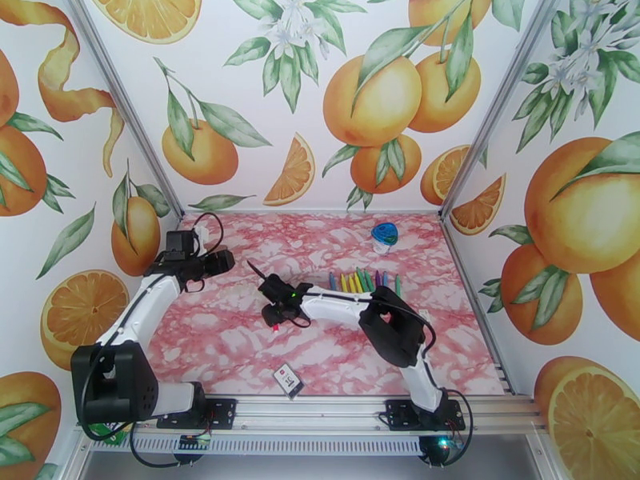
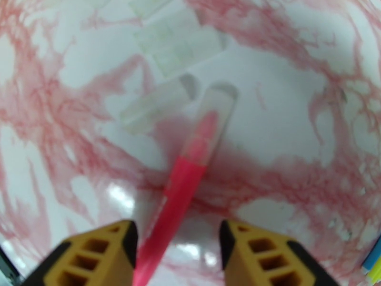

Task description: Open the pen caps

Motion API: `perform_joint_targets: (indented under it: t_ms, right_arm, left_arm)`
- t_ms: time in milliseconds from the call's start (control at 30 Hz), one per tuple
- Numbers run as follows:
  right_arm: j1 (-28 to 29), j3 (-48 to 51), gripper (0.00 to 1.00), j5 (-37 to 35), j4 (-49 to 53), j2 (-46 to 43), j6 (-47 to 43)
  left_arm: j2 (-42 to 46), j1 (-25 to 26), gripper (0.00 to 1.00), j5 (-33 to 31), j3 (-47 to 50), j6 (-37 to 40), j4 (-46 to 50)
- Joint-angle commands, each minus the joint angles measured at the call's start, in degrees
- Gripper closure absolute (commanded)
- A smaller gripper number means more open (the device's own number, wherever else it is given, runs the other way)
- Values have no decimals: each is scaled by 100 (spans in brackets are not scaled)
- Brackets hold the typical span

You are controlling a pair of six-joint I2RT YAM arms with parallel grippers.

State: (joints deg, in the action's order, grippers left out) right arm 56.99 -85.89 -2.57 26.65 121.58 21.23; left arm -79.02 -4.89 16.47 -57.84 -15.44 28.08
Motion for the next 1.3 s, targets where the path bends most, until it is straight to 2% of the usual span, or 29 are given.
perform_joint_targets:
  t_ms: [0,333,567,833,933,1033,1267]
  right_arm:
    - [31,-172,51,-207,194,161,109]
    - [23,-187,65,-685,516,261,211]
    - [-81,80,79,-842,511,168,258]
    - [-300,648,87,-951,334,-353,173]
    - [-384,1053,91,-1004,-103,-701,21]
    - [-520,1509,92,-730,-677,-1140,-122]
    - [-924,2276,93,122,-1706,-2048,-331]
  left_arm:
    - [238,-87,26,213,97,-82,-206]
    - [194,-92,26,410,98,-81,-258]
    - [186,-100,26,569,98,-113,-316]
    - [71,-96,25,1487,179,-389,-836]
    - [-4,-74,25,1751,186,-513,-1039]
    - [-78,-32,24,2189,195,-693,-1371]
    - [-323,393,24,2440,-47,-698,-1518]
